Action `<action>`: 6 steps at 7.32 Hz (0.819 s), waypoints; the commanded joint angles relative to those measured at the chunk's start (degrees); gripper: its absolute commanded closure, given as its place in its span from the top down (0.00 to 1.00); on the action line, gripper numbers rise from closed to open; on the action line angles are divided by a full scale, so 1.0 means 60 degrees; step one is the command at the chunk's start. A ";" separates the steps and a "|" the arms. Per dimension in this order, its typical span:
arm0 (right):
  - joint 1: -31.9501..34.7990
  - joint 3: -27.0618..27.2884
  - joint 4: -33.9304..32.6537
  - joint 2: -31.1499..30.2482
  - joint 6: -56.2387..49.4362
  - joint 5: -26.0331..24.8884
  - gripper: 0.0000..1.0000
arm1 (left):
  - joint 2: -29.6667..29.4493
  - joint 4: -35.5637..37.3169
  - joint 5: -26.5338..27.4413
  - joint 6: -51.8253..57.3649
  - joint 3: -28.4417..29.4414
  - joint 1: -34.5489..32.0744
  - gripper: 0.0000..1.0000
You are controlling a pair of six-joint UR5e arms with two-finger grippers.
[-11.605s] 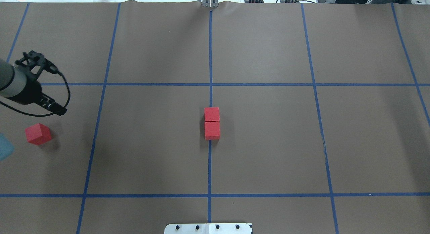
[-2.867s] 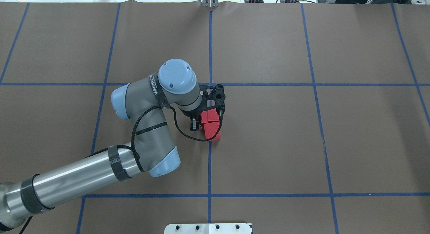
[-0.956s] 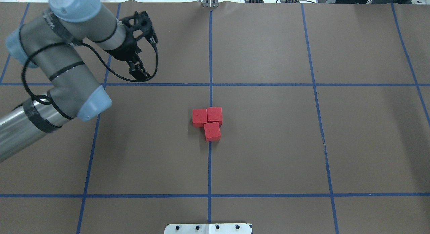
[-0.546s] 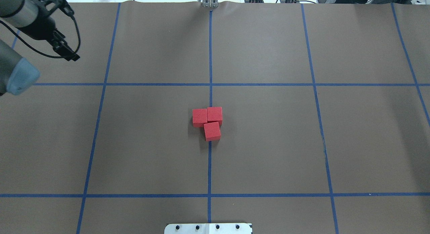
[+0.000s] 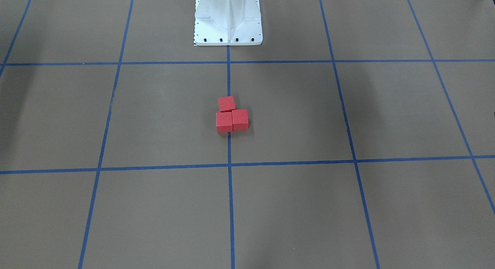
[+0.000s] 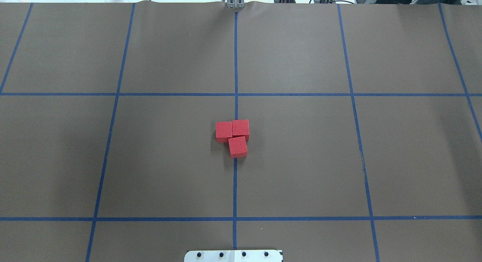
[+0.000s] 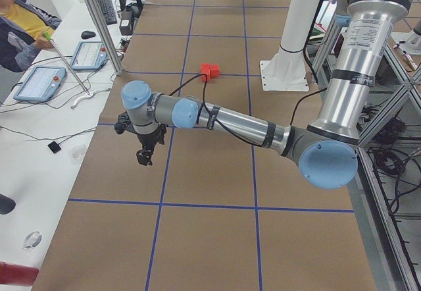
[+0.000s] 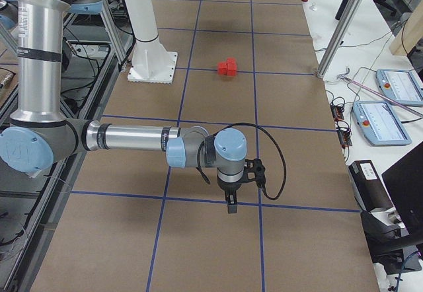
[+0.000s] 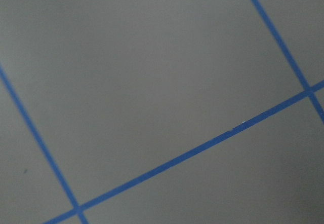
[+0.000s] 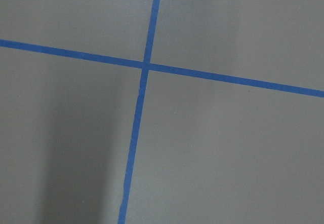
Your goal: Form red blocks into L shape at center
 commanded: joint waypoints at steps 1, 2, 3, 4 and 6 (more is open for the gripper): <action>0.0000 -0.0031 0.0000 -0.0025 0.0011 -0.0005 0.99 | 0.0926 0.0204 0.0131 0.0156 -0.0294 -0.0512 1.00; 0.0000 -0.0017 0.0000 -0.0025 0.0025 -0.0005 0.99 | 0.1057 0.0582 0.0596 0.0142 -0.0309 -0.0527 1.00; 0.0000 -0.0017 0.0000 -0.0025 0.0040 -0.0005 0.99 | 0.1450 0.0542 0.0978 0.0142 -0.0367 -0.0542 1.00; 0.0000 -0.0002 0.0000 -0.0010 0.0055 0.0010 0.99 | 0.1947 0.0223 0.1039 0.0113 -0.0759 -0.0586 1.00; 0.0000 -0.0002 0.0000 -0.0010 0.0069 0.0010 0.99 | 0.2260 0.0176 0.1025 0.0156 -0.1158 -0.0586 1.00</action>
